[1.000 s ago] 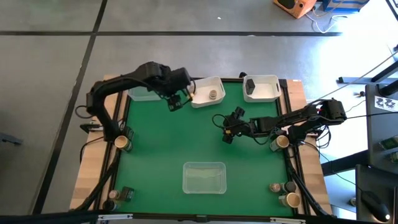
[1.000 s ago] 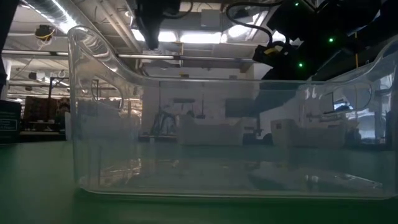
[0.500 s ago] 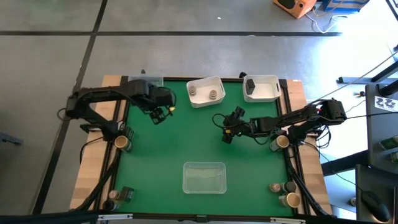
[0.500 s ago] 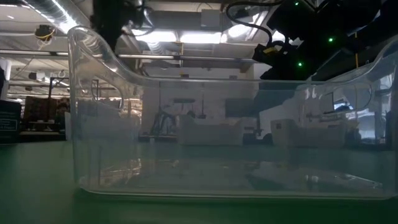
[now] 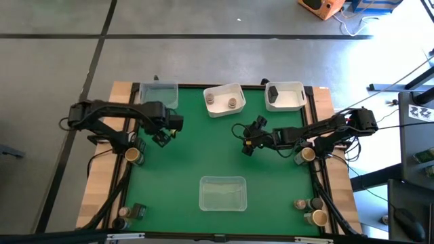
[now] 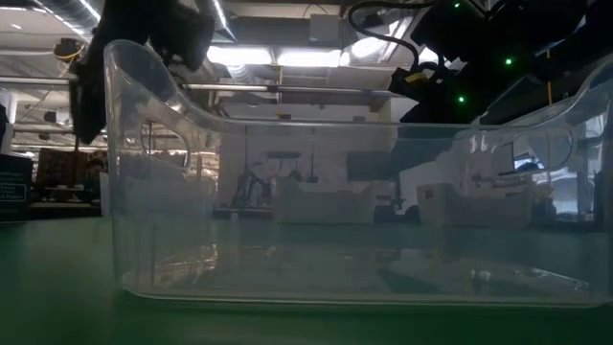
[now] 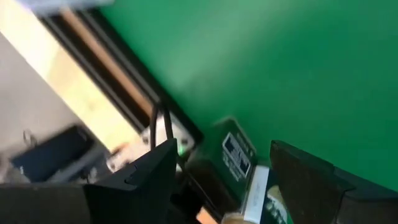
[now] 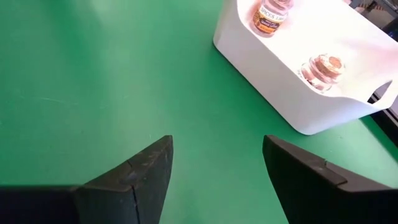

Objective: Sort spices by type
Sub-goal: Put the green seasoning can into the right white bin

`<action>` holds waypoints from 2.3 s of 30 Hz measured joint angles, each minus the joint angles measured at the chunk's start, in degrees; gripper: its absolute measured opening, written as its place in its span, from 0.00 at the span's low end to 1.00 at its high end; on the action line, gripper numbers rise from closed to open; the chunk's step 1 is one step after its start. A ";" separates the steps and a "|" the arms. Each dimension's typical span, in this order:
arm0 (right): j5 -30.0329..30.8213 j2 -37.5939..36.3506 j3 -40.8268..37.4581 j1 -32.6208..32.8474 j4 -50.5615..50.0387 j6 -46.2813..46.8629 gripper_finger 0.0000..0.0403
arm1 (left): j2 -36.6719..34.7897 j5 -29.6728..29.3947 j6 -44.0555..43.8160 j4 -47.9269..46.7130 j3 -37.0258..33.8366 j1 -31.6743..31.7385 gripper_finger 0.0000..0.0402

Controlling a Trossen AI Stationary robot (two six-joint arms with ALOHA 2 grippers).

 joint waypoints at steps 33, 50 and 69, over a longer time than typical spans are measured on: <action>0.00 -0.02 0.00 0.02 1.24 -0.05 0.62 | 0.02 12.12 -2.87 4.23 -13.61 -0.76 0.60; -0.02 -0.04 0.00 0.02 1.44 -0.04 0.62 | 0.04 10.26 1.03 7.94 -9.03 -0.77 0.60; -0.02 -0.04 0.00 0.03 1.44 -0.02 0.62 | 0.15 6.80 5.17 14.72 -1.89 -4.42 0.60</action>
